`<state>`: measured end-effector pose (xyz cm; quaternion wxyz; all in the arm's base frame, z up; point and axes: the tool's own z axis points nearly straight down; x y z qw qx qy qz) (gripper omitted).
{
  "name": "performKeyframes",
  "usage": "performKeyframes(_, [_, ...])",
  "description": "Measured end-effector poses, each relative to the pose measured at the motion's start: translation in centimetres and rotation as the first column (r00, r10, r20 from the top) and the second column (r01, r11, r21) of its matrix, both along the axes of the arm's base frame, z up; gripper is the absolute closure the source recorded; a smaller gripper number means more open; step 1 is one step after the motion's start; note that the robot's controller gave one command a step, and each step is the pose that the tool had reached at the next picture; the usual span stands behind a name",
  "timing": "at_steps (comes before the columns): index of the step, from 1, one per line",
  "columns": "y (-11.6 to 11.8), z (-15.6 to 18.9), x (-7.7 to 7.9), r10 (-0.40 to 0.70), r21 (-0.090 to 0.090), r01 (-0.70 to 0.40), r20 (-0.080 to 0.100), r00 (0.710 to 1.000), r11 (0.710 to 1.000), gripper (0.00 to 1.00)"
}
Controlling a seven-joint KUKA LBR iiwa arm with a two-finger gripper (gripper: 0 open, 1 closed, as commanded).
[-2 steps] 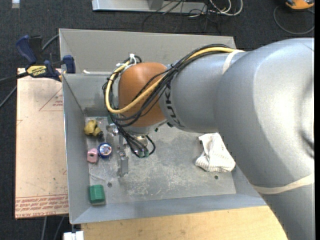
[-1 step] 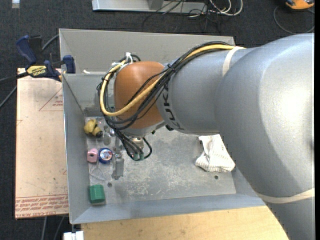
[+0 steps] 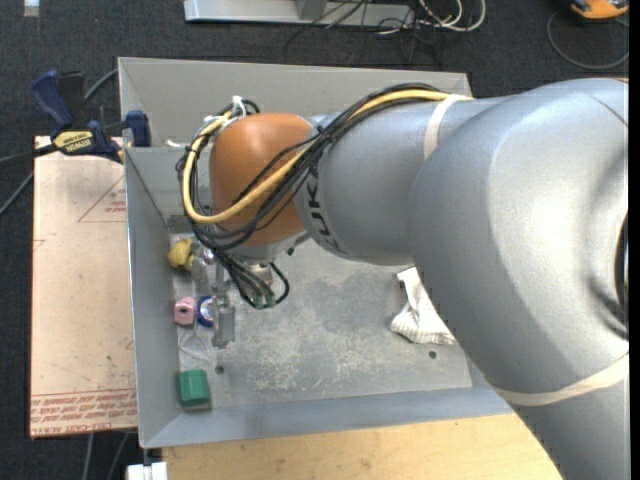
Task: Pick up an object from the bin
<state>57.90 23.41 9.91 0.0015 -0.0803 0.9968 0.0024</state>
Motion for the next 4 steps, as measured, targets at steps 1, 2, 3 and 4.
performKeyframes(1, [-0.3, -3.0, -2.5, -0.189, -0.002, 0.189, -0.003, 0.982, 0.982, 0.0])
performKeyframes(2, [1.4, -2.9, -1.5, -0.019, 0.002, 0.019, 0.003, 1.0, 1.0, 1.0])
performKeyframes(3, [1.4, -2.9, -1.5, -0.02, 0.002, 0.02, 0.003, 1.0, 1.0, 1.0])
performKeyframes(4, [1.3, -2.4, -1.6, -0.02, 0.0, 0.02, -0.002, 1.0, 1.0, 1.0])
